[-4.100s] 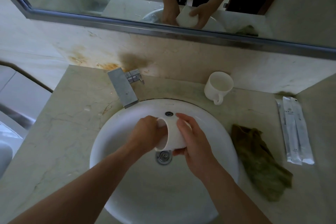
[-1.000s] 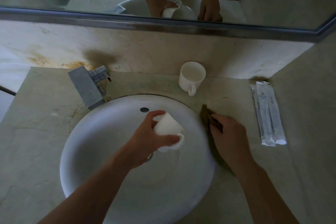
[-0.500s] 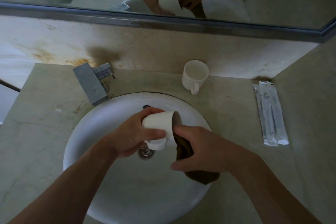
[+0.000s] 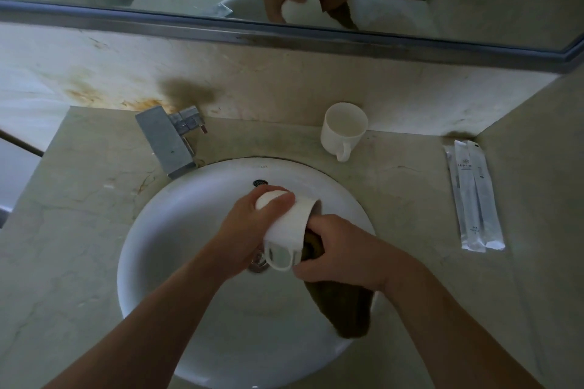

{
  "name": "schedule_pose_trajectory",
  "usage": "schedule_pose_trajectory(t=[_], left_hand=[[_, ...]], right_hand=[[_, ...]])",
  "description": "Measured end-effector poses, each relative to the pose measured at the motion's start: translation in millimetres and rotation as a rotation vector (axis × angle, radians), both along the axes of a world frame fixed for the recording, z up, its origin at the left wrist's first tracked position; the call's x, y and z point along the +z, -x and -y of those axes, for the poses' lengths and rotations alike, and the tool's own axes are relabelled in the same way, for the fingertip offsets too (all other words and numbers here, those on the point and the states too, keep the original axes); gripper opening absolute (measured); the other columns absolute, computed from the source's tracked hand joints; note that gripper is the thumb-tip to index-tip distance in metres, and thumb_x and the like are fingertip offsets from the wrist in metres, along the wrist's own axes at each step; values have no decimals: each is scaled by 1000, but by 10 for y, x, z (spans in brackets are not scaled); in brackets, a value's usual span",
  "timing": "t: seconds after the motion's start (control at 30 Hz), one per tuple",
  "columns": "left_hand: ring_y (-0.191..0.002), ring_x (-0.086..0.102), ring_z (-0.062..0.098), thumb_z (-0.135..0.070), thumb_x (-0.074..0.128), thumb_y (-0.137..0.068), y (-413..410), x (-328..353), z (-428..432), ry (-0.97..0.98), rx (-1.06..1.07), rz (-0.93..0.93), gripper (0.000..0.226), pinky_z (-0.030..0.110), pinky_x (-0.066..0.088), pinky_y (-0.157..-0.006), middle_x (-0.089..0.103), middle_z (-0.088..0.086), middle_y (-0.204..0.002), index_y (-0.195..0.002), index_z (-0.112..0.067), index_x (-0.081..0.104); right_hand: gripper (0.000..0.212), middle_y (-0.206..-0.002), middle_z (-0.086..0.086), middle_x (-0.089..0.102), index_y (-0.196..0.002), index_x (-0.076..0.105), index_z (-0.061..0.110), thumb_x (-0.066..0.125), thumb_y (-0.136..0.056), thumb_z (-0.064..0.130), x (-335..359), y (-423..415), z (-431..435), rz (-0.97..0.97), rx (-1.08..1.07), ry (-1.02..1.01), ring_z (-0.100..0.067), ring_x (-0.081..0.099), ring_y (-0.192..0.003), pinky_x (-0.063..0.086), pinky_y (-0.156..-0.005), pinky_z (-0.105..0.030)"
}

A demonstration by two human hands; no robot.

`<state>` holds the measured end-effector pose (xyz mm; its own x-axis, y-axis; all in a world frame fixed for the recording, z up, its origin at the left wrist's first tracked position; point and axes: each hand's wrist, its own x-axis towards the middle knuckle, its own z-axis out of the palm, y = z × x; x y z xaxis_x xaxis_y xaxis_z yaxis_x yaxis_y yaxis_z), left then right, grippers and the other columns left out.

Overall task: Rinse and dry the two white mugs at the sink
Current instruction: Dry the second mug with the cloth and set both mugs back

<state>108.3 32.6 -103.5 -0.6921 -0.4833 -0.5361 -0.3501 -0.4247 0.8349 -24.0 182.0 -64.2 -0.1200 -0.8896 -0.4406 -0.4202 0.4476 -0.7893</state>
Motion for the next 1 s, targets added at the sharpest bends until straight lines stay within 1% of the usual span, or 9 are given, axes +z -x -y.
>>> schedule_pose_trajectory(t=[0.17, 0.37, 0.47, 0.53, 0.6, 0.7, 0.8, 0.9, 1.0], left_hand=[[-109, 71, 36, -54, 77, -79, -49, 1, -15, 174, -41, -121, 51, 58, 65, -84, 67, 9, -123, -124, -32, 65], [-109, 72, 34, -87, 60, -72, -105, 91, 197, -280, -114, 164, 86, 49, 59, -92, 74, 13, -121, -132, -25, 63], [-93, 67, 38, -60, 71, -83, -97, 124, 177, -302, -56, 117, 66, 46, 52, -74, 68, 23, -108, -126, -10, 66], [-90, 72, 35, -48, 73, -86, -81, 128, 130, -225, 14, 43, 52, 46, 55, -72, 71, 21, -108, -121, -10, 68], [-97, 72, 35, -45, 74, -86, -92, 64, 99, -37, 47, -51, 38, 49, 57, -75, 72, 13, -108, -111, -16, 71], [-106, 70, 30, -48, 68, -84, -143, -8, 83, 199, -6, -139, 39, 44, 63, -78, 70, 2, -116, -116, -26, 71], [-111, 70, 33, -46, 74, -88, -90, 112, 112, -54, -19, -67, 44, 45, 63, -85, 66, 11, -131, -128, -28, 67], [-90, 75, 29, -65, 64, -87, -61, 234, 183, -359, -62, 80, 56, 45, 61, -77, 77, 14, -110, -122, -23, 71], [-85, 69, 33, -65, 71, -85, -72, 183, 183, -365, -51, 50, 68, 46, 52, -77, 73, 23, -104, -128, -13, 68]], right_hand=[[35, -113, 7, 80, -130, 71, 25, 76, -96, 29, -32, -146, 64, 238, -388, 75, -7, 75, -104, 62, -96, -31], [33, -86, 24, 65, -133, 70, 8, 70, -102, 20, -129, -253, 21, -107, -184, 121, 22, 62, -76, 47, -70, -1], [45, -123, 1, 77, -144, 64, 11, 70, -101, 21, -134, -316, 51, -86, -163, 156, 15, 67, -94, 52, -87, -5], [52, -134, 1, 74, -145, 64, 17, 77, -95, 24, -140, -332, 70, 23, -263, 142, -1, 69, -117, 57, -104, -25], [57, -124, 2, 78, -138, 68, 22, 86, -84, 29, -147, -299, 72, 237, -396, 79, -14, 72, -117, 60, -104, -42], [50, -116, 2, 80, -134, 71, 22, 85, -86, 28, -153, -228, 64, 374, -475, 79, -15, 76, -109, 62, -100, -40], [41, -117, 7, 80, -134, 73, 23, 80, -93, 24, -121, -196, 69, 152, -391, 118, -5, 74, -108, 61, -95, -26], [45, -129, 6, 77, -140, 69, 19, 77, -96, 22, -146, -168, 92, 22, -295, 162, -3, 71, -118, 57, -101, -23], [46, -123, 6, 79, -136, 72, 19, 82, -92, 24, -145, -145, 115, 56, -331, 156, -3, 73, -113, 59, -99, -25]])
